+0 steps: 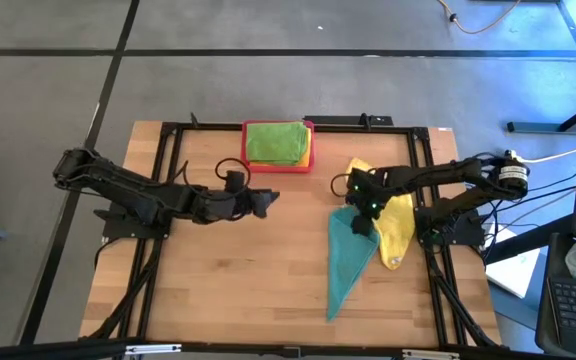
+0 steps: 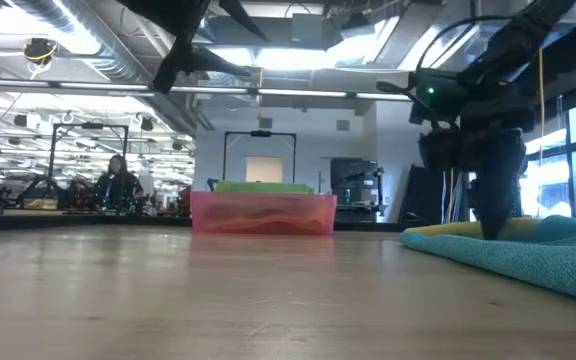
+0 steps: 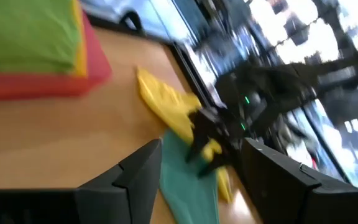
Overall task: Fold microfiber towels
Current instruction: Fold the blue microfiber cloth
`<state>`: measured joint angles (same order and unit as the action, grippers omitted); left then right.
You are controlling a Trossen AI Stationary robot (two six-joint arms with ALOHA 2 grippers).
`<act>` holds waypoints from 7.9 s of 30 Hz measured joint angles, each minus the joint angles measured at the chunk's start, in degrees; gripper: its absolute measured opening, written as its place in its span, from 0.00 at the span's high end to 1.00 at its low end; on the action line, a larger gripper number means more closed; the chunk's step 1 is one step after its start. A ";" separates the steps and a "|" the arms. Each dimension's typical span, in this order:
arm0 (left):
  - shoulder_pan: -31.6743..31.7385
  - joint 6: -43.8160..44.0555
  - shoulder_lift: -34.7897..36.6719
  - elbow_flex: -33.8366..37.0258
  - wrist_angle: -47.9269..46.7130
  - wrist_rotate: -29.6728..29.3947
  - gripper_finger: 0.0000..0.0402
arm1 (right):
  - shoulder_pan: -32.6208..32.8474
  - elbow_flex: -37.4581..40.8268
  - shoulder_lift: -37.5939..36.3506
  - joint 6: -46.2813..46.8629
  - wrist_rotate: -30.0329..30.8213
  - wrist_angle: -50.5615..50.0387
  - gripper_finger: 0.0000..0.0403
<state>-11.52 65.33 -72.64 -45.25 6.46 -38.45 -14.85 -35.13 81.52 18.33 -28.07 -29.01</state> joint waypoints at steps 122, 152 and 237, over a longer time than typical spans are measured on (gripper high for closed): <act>-6.22 3.05 -0.02 0.02 0.04 0.89 0.47 | 7.91 3.39 0.98 32.20 -13.58 42.49 0.99; -6.68 3.21 -0.02 0.02 0.02 0.43 0.47 | 5.20 0.89 0.94 8.43 -10.63 6.48 0.66; -6.94 7.35 -0.02 0.02 0.04 -0.46 0.47 | 2.90 0.94 0.94 9.57 -11.45 6.18 0.67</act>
<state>-18.46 72.68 -72.66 -45.23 6.50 -38.92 -11.96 -34.20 82.46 27.90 -39.52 -22.83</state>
